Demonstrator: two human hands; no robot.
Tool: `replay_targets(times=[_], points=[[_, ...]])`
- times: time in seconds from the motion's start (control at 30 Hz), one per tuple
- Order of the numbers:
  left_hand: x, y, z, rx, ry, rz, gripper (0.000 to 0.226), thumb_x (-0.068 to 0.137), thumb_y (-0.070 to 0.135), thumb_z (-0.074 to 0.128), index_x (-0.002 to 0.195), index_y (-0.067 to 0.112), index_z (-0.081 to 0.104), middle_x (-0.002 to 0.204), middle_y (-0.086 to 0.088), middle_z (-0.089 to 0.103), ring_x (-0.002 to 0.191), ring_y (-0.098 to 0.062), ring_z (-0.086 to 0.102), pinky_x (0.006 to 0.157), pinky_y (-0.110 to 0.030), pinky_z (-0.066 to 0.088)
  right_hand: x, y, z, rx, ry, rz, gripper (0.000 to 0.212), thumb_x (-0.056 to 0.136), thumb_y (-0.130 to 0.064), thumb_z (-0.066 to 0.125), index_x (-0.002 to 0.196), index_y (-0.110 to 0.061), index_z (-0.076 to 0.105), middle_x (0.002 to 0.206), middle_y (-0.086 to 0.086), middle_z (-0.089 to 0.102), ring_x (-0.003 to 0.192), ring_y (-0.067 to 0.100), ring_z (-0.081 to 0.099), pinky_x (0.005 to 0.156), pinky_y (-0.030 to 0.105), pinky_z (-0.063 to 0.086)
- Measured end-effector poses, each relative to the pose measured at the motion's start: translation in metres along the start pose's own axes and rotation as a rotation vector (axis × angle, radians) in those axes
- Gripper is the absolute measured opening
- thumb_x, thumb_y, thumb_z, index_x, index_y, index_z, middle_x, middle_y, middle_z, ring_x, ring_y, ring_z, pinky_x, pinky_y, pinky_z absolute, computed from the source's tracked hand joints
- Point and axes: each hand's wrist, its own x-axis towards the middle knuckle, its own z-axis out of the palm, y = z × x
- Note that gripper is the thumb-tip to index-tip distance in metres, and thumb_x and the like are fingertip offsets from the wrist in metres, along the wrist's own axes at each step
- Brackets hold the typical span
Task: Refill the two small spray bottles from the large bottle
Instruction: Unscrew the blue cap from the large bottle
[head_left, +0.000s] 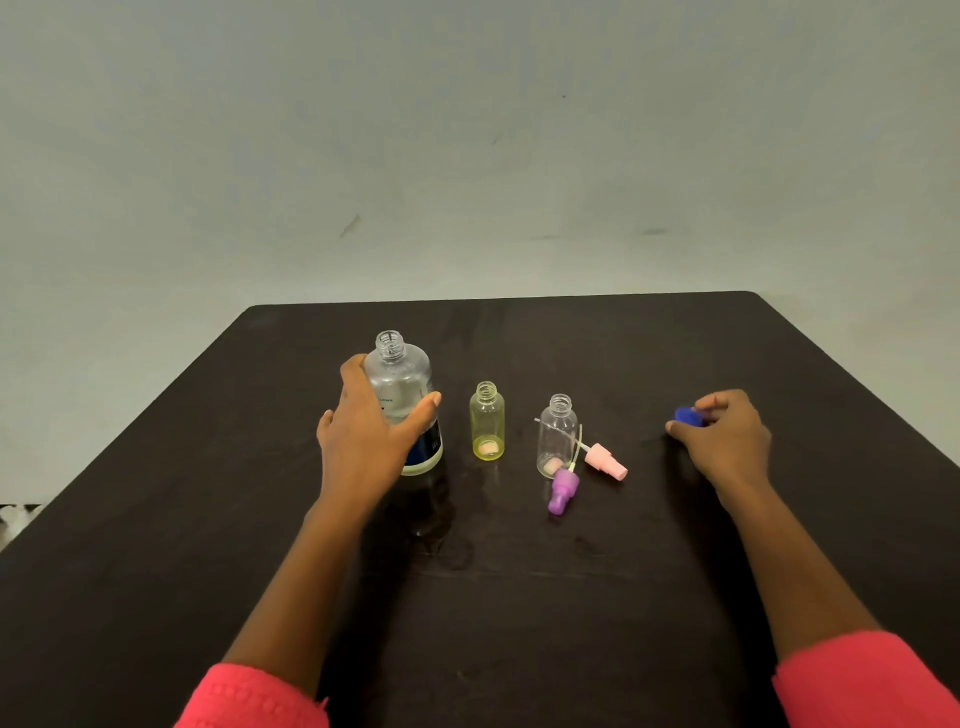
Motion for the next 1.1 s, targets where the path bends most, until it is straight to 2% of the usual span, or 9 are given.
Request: replay_targets(times=[0.17,0.27,0.43,0.6,0.7,0.8,0.93,1.03,1.1], points=[[0.0,-0.001,0.0,0.004,-0.001,-0.007,0.065,0.078,0.05,0.067,0.125,0.03,0.027,0.112,0.014,0.046,0.1,-0.011,0.05,0.102,-0.058,0.038,-0.001,0.0,0.0,0.026,-0.007,0.01,0.056,0.076,-0.009,0.077,0.122,-0.011,0.045,0.11,0.009,0.062,0.101,0.025,0.058,0.088,0.039,0.046],[0.0,-0.002,0.0,0.005,-0.003,-0.013,0.066,0.078,0.05,0.068,0.126,0.029,0.027,0.115,0.011,0.048,0.106,-0.018,0.054,0.102,-0.058,0.038,-0.001,0.0,0.0,0.013,-0.014,-0.007,0.065,0.076,-0.01,0.078,0.129,-0.01,0.042,0.113,0.011,0.062,0.105,0.027,0.057,0.088,0.039,0.045],[0.0,-0.003,0.001,0.008,-0.002,-0.01,0.067,0.078,0.049,0.068,0.127,0.029,0.028,0.114,0.014,0.046,0.107,-0.019,0.054,0.102,-0.057,0.037,0.0,0.001,0.0,0.004,-0.027,-0.021,0.068,0.076,-0.016,0.079,0.132,-0.01,0.041,0.117,0.011,0.061,0.107,0.027,0.056,0.086,0.037,0.044],[0.001,-0.005,0.001,0.001,-0.006,-0.013,0.067,0.077,0.05,0.068,0.127,0.031,0.026,0.114,0.014,0.046,0.106,-0.019,0.055,0.102,-0.057,0.038,0.001,0.003,0.001,0.02,-0.022,-0.047,0.067,0.077,-0.029,0.078,0.13,-0.011,0.042,0.114,0.009,0.06,0.095,0.018,0.05,0.083,0.035,0.041],[0.001,-0.006,0.002,-0.005,0.0,-0.006,0.066,0.077,0.05,0.068,0.126,0.031,0.027,0.113,0.013,0.047,0.102,-0.015,0.053,0.102,-0.057,0.038,0.0,0.002,0.003,0.051,0.002,-0.045,0.07,0.075,-0.037,0.078,0.13,-0.012,0.043,0.121,0.009,0.056,0.106,0.022,0.053,0.088,0.037,0.044],[0.001,-0.006,0.003,-0.022,0.0,-0.007,0.066,0.077,0.05,0.069,0.125,0.032,0.028,0.115,0.012,0.049,0.105,-0.018,0.054,0.102,-0.057,0.038,-0.003,0.0,0.004,0.117,0.119,-0.107,0.064,0.078,-0.037,0.075,0.129,-0.011,0.045,0.129,0.01,0.048,0.118,0.025,0.05,0.095,0.039,0.042],[0.0,-0.006,0.001,-0.051,0.034,-0.018,0.059,0.073,0.051,0.073,0.109,0.047,0.027,0.102,0.017,0.049,0.098,-0.018,0.055,0.099,-0.055,0.042,-0.009,-0.012,0.003,0.195,0.262,-0.253,0.05,0.084,-0.025,0.07,0.126,-0.011,0.047,0.128,0.008,0.048,0.119,0.021,0.048,0.102,0.038,0.041],[0.001,-0.007,0.001,-0.072,0.046,-0.043,0.059,0.068,0.055,0.074,0.106,0.049,0.029,0.097,0.019,0.05,0.103,-0.026,0.055,0.094,-0.054,0.046,-0.01,-0.018,0.007,0.254,0.262,-0.313,0.044,0.085,-0.02,0.068,0.123,-0.011,0.049,0.125,0.006,0.049,0.116,0.019,0.05,0.102,0.039,0.042],[0.002,-0.006,0.001,-0.079,0.058,-0.05,0.062,0.066,0.055,0.075,0.112,0.041,0.036,0.097,0.016,0.052,0.103,-0.027,0.055,0.093,-0.053,0.047,-0.013,-0.02,0.01,0.274,0.243,-0.327,0.041,0.085,-0.017,0.067,0.121,-0.012,0.049,0.123,0.005,0.05,0.115,0.017,0.051,0.102,0.039,0.043]])
